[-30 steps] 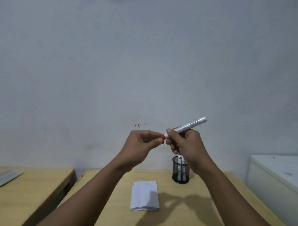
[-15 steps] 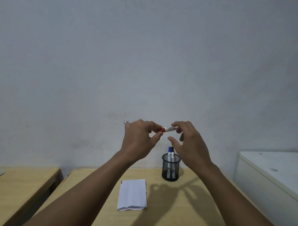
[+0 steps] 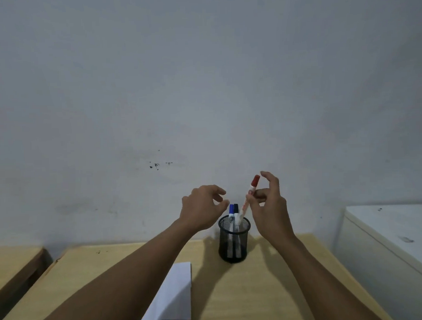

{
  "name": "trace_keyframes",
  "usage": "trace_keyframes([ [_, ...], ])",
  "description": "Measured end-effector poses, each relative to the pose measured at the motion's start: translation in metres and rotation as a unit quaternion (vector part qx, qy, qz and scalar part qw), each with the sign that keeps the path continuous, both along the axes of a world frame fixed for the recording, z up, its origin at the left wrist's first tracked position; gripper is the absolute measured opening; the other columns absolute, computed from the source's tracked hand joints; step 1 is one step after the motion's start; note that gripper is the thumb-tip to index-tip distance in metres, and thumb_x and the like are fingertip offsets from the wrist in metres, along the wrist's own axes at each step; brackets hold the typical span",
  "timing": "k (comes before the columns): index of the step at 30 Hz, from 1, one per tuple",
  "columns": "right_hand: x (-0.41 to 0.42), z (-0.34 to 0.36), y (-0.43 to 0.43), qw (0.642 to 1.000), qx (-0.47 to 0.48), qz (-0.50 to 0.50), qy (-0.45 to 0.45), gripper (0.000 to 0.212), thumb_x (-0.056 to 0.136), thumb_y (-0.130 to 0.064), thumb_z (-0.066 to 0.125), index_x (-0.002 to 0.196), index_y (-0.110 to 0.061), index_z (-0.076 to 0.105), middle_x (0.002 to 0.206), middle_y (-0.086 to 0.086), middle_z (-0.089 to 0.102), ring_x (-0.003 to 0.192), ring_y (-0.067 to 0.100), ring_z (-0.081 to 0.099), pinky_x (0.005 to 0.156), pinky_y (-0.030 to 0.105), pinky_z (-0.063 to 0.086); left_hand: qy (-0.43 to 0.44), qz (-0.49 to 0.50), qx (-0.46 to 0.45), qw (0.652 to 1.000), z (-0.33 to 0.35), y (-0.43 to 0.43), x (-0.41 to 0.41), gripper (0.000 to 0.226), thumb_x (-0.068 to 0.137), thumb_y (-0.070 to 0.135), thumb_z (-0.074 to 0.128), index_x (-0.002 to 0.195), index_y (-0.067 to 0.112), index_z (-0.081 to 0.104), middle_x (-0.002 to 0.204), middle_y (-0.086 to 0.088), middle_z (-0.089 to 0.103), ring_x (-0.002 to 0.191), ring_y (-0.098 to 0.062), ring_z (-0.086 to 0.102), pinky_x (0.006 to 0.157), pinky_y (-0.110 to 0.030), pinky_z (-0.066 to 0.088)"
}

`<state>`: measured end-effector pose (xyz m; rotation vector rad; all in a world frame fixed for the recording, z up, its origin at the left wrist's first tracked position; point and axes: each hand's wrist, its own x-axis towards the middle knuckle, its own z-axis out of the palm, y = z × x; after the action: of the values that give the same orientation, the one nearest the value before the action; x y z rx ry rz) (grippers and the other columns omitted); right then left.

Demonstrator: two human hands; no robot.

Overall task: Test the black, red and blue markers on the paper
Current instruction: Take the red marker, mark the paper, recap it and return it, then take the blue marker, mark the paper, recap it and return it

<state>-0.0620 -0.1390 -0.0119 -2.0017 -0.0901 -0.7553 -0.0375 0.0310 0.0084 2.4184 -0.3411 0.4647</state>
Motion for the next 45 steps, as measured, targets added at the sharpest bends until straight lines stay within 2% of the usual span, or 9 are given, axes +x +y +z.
trace_keyframes([
  [3, 0.018, -0.011, -0.004, 0.997, -0.069, -0.005, 0.020, 0.053, 0.101, -0.022, 0.058, 0.144, -0.036, 0.032, 0.088, -0.010, 0.065, 0.075, -0.002, 0.062, 0.059, 0.015, 0.045, 0.051, -0.001, 0.031, 0.998, -0.019, -0.013, 0.026, 0.040, 0.088, 0.046, 0.064, 0.124, 0.031, 0.062, 0.117, 0.011, 0.070, 0.106, -0.014, 0.063, 0.099, -0.048, 0.044],
  [8, 0.047, -0.032, -0.010, 0.986, -0.146, -0.010, 0.076, 0.047, 0.101, -0.029, 0.054, 0.143, -0.039, 0.035, 0.084, -0.006, 0.069, 0.075, 0.013, 0.067, 0.065, 0.041, 0.060, 0.104, 0.006, 0.042, 0.994, -0.044, -0.031, 0.055, 0.042, 0.091, 0.039, 0.061, 0.132, 0.027, 0.055, 0.126, 0.004, 0.067, 0.116, -0.021, 0.059, 0.101, -0.048, 0.039],
  [14, 0.062, -0.054, -0.010, 0.972, -0.196, -0.010, 0.126, 0.048, 0.097, -0.030, 0.061, 0.142, -0.033, 0.045, 0.109, 0.001, 0.072, 0.097, 0.021, 0.068, 0.078, 0.041, 0.061, 0.104, -0.003, 0.020, 0.994, -0.064, -0.038, 0.066, 0.040, 0.089, 0.020, 0.068, 0.125, 0.026, 0.052, 0.123, 0.001, 0.068, 0.113, -0.023, 0.060, 0.099, -0.049, 0.039],
  [21, 0.058, -0.051, -0.012, 0.972, -0.191, -0.015, 0.139, 0.049, 0.102, -0.031, 0.053, 0.150, -0.030, 0.043, 0.138, 0.001, 0.060, 0.124, 0.019, 0.056, 0.095, 0.038, 0.052, 0.088, 0.009, -0.068, 0.994, -0.056, -0.032, 0.064, 0.035, 0.090, 0.026, 0.067, 0.124, 0.034, 0.059, 0.111, 0.004, 0.072, 0.102, -0.019, 0.064, 0.098, -0.051, 0.043],
  [26, 0.036, -0.021, -0.003, 0.991, -0.126, -0.032, 0.041, 0.042, 0.099, -0.036, 0.056, 0.141, -0.033, 0.051, 0.122, -0.004, 0.062, 0.108, 0.009, 0.056, 0.089, 0.032, 0.054, 0.031, 0.027, -0.168, 0.985, -0.019, -0.014, 0.045, 0.025, 0.088, 0.035, 0.069, 0.113, 0.031, 0.065, 0.094, 0.011, 0.070, 0.089, -0.013, 0.065, 0.091, -0.051, 0.051],
  [30, 0.010, 0.010, 0.018, 0.990, -0.051, 0.104, 0.076, 0.039, 0.092, -0.039, 0.068, 0.130, -0.033, 0.058, 0.108, -0.004, 0.067, 0.094, 0.008, 0.065, 0.069, 0.016, 0.055, 0.043, 0.002, -0.325, 0.945, 0.031, 0.011, 0.008, 0.021, 0.088, 0.028, 0.071, 0.107, 0.020, 0.067, 0.094, -0.001, 0.070, 0.093, -0.020, 0.066, 0.078, -0.037, 0.054],
  [34, -0.022, 0.038, 0.045, 0.980, 0.092, 0.169, 0.050, 0.029, 0.088, -0.019, 0.076, 0.116, -0.014, 0.070, 0.094, 0.007, 0.075, 0.078, 0.021, 0.074, 0.072, 0.034, 0.063, 0.073, -0.006, -0.419, 0.905, 0.068, 0.040, -0.039, 0.021, 0.088, 0.028, 0.073, 0.101, 0.012, 0.071, 0.094, -0.001, 0.070, 0.090, -0.017, 0.062, 0.065, -0.026, 0.041],
  [41, -0.072, 0.067, 0.088, 0.811, 0.492, 0.305, 0.083, 0.005, 0.089, -0.013, 0.074, 0.092, -0.009, 0.072, 0.069, 0.004, 0.066, 0.062, 0.017, 0.066, 0.062, 0.028, 0.058, 0.134, -0.029, -0.379, 0.915, 0.083, 0.081, -0.100, 0.036, 0.088, 0.047, 0.067, 0.101, 0.014, 0.074, 0.097, 0.000, 0.075, 0.086, -0.017, 0.061, 0.073, -0.034, 0.041],
  [45, -0.091, 0.073, 0.107, 0.848, 0.430, 0.298, 0.091, 0.016, 0.091, -0.025, 0.072, 0.091, -0.009, 0.070, 0.071, 0.005, 0.066, 0.063, 0.020, 0.064, 0.061, 0.029, 0.057, 0.136, -0.030, -0.373, 0.917, 0.078, 0.092, -0.126, 0.034, 0.087, 0.047, 0.068, 0.101, 0.017, 0.075, 0.098, 0.001, 0.075, 0.087, -0.017, 0.060, 0.071, -0.032, 0.039],
])
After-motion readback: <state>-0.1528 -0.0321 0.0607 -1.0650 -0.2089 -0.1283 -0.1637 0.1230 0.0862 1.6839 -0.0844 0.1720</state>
